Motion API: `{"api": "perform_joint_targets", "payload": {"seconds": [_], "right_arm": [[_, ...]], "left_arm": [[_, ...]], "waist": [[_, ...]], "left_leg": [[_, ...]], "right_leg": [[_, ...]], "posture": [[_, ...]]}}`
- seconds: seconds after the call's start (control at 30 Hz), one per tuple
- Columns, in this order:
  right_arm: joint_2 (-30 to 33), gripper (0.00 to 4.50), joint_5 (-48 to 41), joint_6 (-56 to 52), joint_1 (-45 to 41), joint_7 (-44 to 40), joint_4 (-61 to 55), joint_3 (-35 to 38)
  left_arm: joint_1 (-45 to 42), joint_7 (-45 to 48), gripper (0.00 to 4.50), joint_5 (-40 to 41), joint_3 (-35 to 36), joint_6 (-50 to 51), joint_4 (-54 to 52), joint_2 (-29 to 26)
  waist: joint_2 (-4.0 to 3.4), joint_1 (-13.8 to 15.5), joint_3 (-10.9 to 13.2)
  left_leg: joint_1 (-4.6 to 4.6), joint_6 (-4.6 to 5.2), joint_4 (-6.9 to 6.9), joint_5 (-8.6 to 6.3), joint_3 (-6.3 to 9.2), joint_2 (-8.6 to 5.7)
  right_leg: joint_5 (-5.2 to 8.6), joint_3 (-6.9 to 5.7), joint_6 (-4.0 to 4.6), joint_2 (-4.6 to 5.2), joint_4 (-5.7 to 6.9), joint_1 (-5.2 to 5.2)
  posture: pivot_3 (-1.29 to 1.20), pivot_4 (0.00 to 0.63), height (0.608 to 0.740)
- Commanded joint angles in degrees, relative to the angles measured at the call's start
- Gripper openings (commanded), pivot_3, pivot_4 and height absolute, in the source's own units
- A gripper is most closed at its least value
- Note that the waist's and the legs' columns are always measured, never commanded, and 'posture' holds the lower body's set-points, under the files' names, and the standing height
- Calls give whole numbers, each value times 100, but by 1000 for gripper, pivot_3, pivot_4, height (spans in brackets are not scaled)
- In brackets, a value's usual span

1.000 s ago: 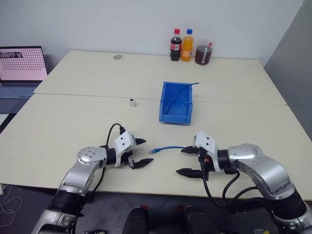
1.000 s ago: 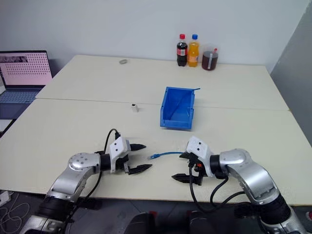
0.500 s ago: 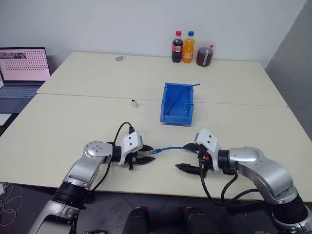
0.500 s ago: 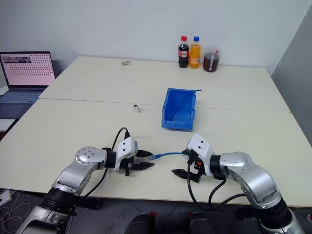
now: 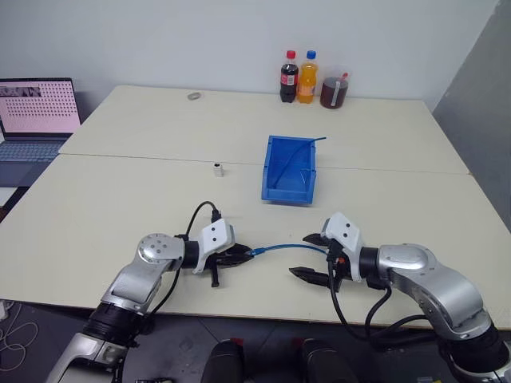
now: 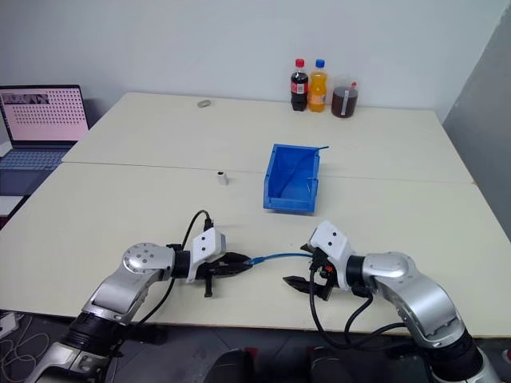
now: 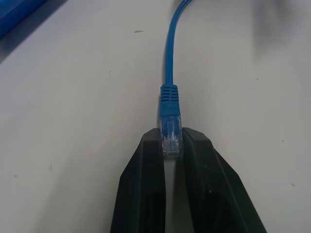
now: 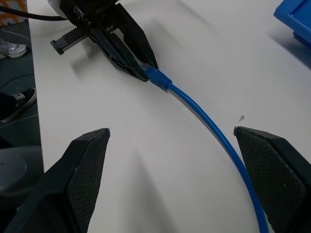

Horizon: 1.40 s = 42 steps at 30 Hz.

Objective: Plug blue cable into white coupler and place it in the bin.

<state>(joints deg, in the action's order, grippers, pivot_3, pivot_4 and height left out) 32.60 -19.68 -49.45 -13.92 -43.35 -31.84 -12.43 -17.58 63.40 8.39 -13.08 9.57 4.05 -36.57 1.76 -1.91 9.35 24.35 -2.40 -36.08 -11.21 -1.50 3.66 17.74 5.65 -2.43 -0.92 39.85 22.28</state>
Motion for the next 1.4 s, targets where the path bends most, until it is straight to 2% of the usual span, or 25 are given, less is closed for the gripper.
{"api": "perform_joint_targets", "payload": {"seconds": [0.03,0.2,0.43,0.73,0.93,1.0,1.2,1.4], "right_arm": [[6,4356,-12,448,36,32,-181,127],[112,4356,11,1093,167,-183,-202,132],[223,4356,-345,1386,379,-443,-263,398],[316,4356,-1278,883,544,-481,-609,818],[154,4356,-2290,140,852,34,-980,1300],[169,4356,-2392,58,976,163,-1064,1307],[-255,4356,-2721,-26,1091,724,-927,1350],[-612,4356,-2910,68,958,957,-522,1437]], "left_arm": [[191,-10,248,-198,-116,160,53,-126],[232,17,248,-4,10,227,-143,-140],[218,78,248,127,168,306,-246,-177],[-113,287,248,740,361,676,-466,0],[-514,343,248,1801,666,1743,-858,316],[-604,263,248,2272,843,2270,-986,459],[-712,226,248,2992,959,3157,-1288,527],[-775,40,248,3463,1119,3635,-1374,603]], "waist": [[0,0,0],[0,-2,0],[0,-11,2],[6,-12,14],[25,9,27],[25,4,27],[25,-57,29],[26,-55,30]], "left_leg": [[0,0,0,0,0,0],[0,0,2,0,0,0],[1,0,6,0,0,1],[4,0,7,0,2,2],[14,0,4,0,9,1],[17,0,5,0,11,1],[18,0,8,-1,18,2],[20,0,6,0,22,-1]], "right_leg": [[0,0,0,0,0,0],[2,0,2,0,-1,1],[3,-1,4,-1,-5,1],[4,-3,5,-1,-8,2],[3,-11,3,0,-13,2],[2,-12,1,0,-20,1],[2,-14,1,-3,-25,2],[1,-17,-2,-2,-27,1]], "posture": [[0,150,740],[0,150,740],[0,150,740],[0,150,740],[0,150,740],[0,150,740],[0,150,740],[0,150,740]]}}
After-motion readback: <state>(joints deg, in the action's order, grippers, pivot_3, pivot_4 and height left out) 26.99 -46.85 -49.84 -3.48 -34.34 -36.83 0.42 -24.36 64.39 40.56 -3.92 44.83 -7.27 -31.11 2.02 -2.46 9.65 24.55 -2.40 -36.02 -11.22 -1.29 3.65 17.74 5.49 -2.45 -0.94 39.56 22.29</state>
